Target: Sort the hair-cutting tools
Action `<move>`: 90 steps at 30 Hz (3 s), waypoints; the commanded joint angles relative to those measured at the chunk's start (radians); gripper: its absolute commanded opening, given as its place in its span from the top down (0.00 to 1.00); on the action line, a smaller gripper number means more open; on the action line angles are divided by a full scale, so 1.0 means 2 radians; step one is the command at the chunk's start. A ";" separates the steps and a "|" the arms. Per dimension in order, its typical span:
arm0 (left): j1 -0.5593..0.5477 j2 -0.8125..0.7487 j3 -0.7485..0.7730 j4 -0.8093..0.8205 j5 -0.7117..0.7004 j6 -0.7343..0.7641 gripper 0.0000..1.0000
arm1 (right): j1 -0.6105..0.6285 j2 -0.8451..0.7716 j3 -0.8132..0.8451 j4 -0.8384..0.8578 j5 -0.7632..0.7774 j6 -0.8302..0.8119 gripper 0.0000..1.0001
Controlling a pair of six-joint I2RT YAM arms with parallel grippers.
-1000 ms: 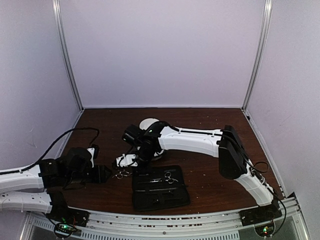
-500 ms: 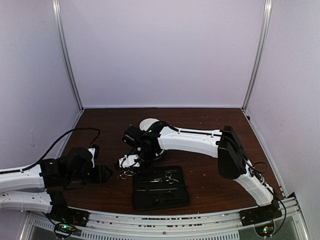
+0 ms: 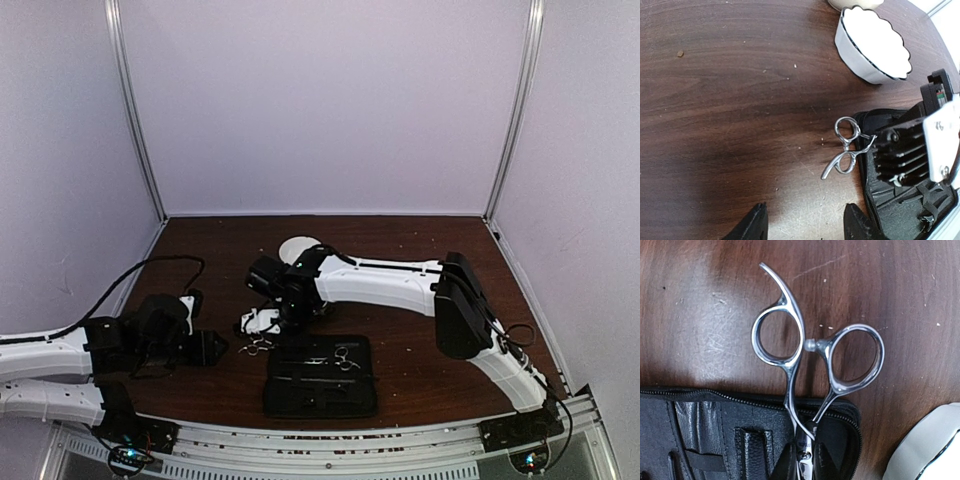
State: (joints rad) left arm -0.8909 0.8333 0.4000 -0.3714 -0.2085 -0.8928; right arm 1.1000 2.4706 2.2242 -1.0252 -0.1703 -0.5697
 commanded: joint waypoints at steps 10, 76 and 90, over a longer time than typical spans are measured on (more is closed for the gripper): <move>0.001 0.012 -0.002 0.038 0.006 0.010 0.45 | 0.007 -0.016 -0.005 -0.058 -0.006 0.073 1.00; -0.004 0.148 0.196 -0.057 0.119 0.319 0.45 | -0.062 -0.239 -0.411 0.120 -0.032 0.102 0.78; -0.119 0.243 0.266 -0.139 0.042 0.481 0.53 | -0.066 -0.211 -0.339 0.090 -0.025 0.050 1.00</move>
State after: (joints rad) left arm -1.0588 1.2716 0.8967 -0.6086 -0.0490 -0.0753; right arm 0.9752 2.0281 1.4700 -0.8669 -0.2462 -0.3916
